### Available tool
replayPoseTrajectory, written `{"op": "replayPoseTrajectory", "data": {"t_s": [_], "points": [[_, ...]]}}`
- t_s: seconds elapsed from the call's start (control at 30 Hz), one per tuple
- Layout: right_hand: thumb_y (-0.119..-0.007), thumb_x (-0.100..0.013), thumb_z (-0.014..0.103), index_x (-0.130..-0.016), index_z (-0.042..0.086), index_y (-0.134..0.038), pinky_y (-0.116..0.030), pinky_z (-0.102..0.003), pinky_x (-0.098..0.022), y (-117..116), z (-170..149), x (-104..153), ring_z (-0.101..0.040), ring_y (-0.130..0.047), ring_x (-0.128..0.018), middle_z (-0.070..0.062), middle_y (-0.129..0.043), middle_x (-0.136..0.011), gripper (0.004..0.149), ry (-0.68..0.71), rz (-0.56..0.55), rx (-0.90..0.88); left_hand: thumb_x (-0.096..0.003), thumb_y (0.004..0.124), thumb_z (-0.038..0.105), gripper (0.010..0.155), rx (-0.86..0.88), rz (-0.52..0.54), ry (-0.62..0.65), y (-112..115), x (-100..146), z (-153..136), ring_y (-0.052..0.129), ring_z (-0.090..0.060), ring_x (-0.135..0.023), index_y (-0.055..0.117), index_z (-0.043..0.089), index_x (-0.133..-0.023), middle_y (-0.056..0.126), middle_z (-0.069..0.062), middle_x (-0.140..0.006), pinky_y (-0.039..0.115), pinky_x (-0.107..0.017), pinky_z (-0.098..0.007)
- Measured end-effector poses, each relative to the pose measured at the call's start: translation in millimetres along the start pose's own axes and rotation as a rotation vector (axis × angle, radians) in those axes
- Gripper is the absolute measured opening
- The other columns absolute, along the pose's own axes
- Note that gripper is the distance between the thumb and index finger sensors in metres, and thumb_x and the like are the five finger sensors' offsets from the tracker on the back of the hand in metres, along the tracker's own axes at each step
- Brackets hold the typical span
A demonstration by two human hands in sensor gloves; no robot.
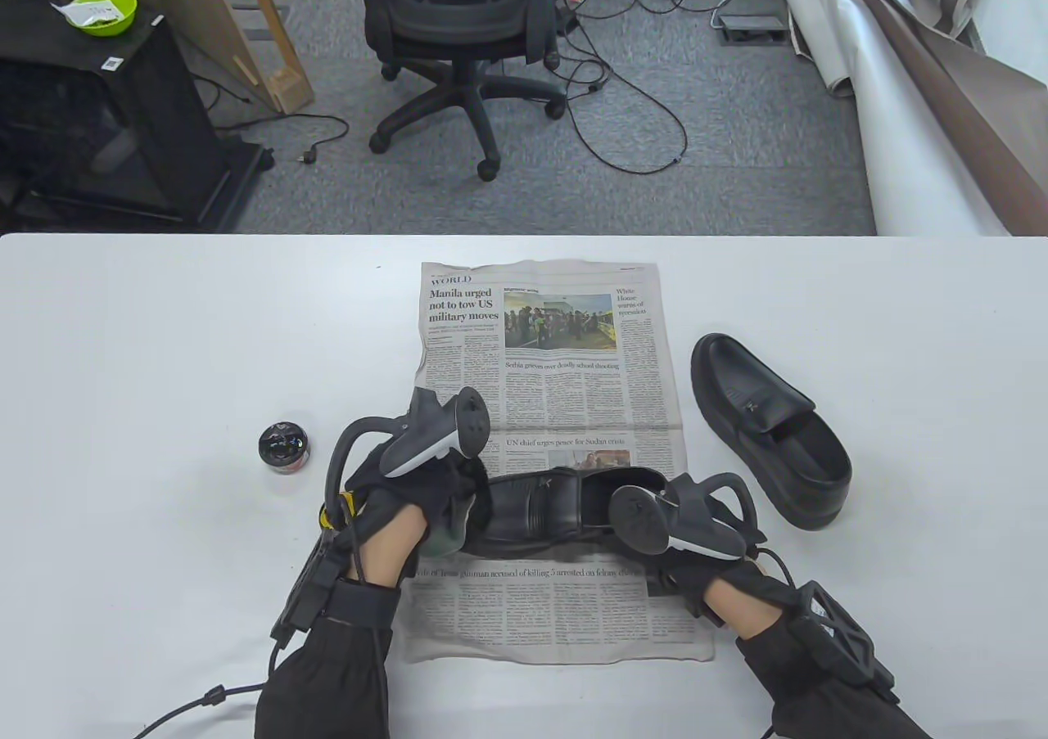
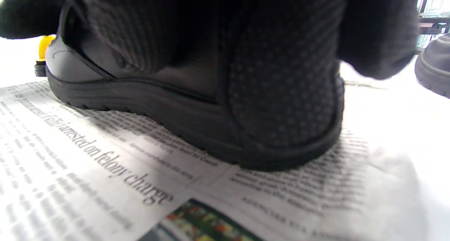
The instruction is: Dip and apply built-in sponge shoe polish on shoes
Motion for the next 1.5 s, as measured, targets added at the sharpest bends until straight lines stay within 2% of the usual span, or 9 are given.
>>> {"op": "replayPoseTrajectory", "data": {"t_s": [0.1, 0.2, 0.4, 0.73, 0.93, 1.03, 1.1, 1.3, 1.5], "points": [[-0.082, -0.034, 0.055, -0.066, 0.027, -0.093, -0.091, -0.034, -0.035, -0.2, -0.1, -0.1, -0.009, -0.108, -0.022, 0.002, -0.097, -0.058, 0.044, 0.004, 0.0, -0.002, -0.0409, 0.087, 0.05, 0.058, 0.162, 0.011, 0.144, -8.8, -9.1, 31.7, 0.099, -0.006, -0.019, 0.074, 0.031, -0.095, 0.101, 0.005, -0.051, 0.087, -0.054, -0.041], [-0.082, -0.034, 0.055, -0.066, 0.027, -0.093, -0.091, -0.034, -0.035, -0.3, -0.1, -0.3, -0.008, -0.108, -0.022, 0.002, -0.097, -0.058, 0.044, 0.006, 0.001, -0.003, -0.0407, 0.087, 0.051, 0.059, 0.146, -0.003, 0.199, -6.6, -19.6, 60.1, 0.099, -0.006, -0.019, 0.074, 0.032, -0.095, 0.101, 0.005, -0.052, 0.087, -0.055, -0.041], [-0.082, -0.034, 0.055, -0.066, 0.027, -0.093, -0.091, -0.034, -0.035, -0.4, 0.2, -0.3, -0.008, -0.108, -0.022, 0.002, -0.097, -0.058, 0.044, 0.012, 0.001, -0.001, -0.0407, 0.085, 0.052, 0.056, 0.055, -0.069, 0.167, 6.5, -34.7, 75.6, 0.099, -0.006, -0.019, 0.078, 0.032, -0.092, 0.102, 0.005, -0.051, 0.087, -0.054, -0.041], [-0.082, -0.034, 0.055, -0.066, 0.027, -0.093, -0.091, -0.034, -0.035, -0.7, 0.6, 0.5, -0.008, -0.108, -0.022, 0.002, -0.097, -0.058, 0.044, 0.002, -0.002, 0.004, -0.0415, 0.085, 0.051, 0.054, -0.169, -0.149, -0.045, 13.8, -24.4, 17.2, 0.1, -0.007, -0.018, 0.081, 0.03, -0.091, 0.102, 0.005, -0.05, 0.087, -0.054, -0.042], [-0.082, -0.034, 0.055, -0.066, 0.027, -0.093, -0.091, -0.034, -0.035, -0.7, 0.7, 0.8, -0.008, -0.108, -0.022, 0.002, -0.097, -0.058, 0.044, -0.001, -0.002, 0.007, -0.0418, 0.085, 0.051, 0.055, -0.12, -0.168, -0.183, 16.0, -11.9, -28.8, 0.1, -0.007, -0.019, 0.081, 0.028, -0.091, 0.103, 0.004, -0.051, 0.087, -0.052, -0.042], [-0.082, -0.034, 0.055, -0.066, 0.027, -0.092, -0.091, -0.034, -0.036, -0.7, 0.7, 1.0, -0.008, -0.108, -0.022, 0.002, -0.097, -0.058, 0.044, -0.003, -0.002, 0.006, -0.0415, 0.087, 0.05, 0.055, -0.167, -0.122, -0.214, 10.4, -6.4, -32.6, 0.101, -0.007, -0.018, 0.081, 0.028, -0.091, 0.103, 0.004, -0.05, 0.088, -0.052, -0.042], [-0.082, -0.034, 0.055, -0.066, 0.027, -0.093, -0.091, -0.034, -0.036, -0.7, 0.9, 1.1, -0.008, -0.108, -0.022, 0.003, -0.097, -0.058, 0.044, -0.004, -0.003, 0.008, -0.0409, 0.087, 0.051, 0.055, -0.172, -0.055, -0.161, 3.0, -2.4, -23.5, 0.1, -0.006, -0.018, 0.081, 0.029, -0.091, 0.103, 0.005, -0.05, 0.088, -0.052, -0.041], [-0.082, -0.034, 0.055, -0.066, 0.027, -0.092, -0.091, -0.034, -0.036, -0.7, 0.9, 1.0, -0.008, -0.108, -0.022, 0.002, -0.097, -0.058, 0.044, -0.001, -0.003, 0.006, -0.0407, 0.087, 0.051, 0.055, 0.134, 0.082, 0.22, -13.0, 3.7, 43.8, 0.1, -0.007, -0.019, 0.079, 0.031, -0.092, 0.102, 0.005, -0.051, 0.087, -0.053, -0.041], [-0.082, -0.034, 0.055, -0.066, 0.027, -0.093, -0.091, -0.034, -0.035, -0.9, 0.7, 0.4, -0.008, -0.108, -0.022, 0.002, -0.097, -0.058, 0.044, 0.008, -0.001, 0.001, -0.0409, 0.086, 0.05, 0.055, 0.029, 0.015, 0.224, -2.4, -16.6, 82.8, 0.1, -0.007, -0.02, 0.078, 0.032, -0.092, 0.102, 0.005, -0.052, 0.086, -0.055, -0.041]]}}
Point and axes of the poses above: the tracker on the back of each hand, its own z axis roughly to the thumb side, its own x axis roughly from the fingertips to the wrist, y = z × x, the point moved 3 cm from there along -x, roughly from the wrist to the fingertips
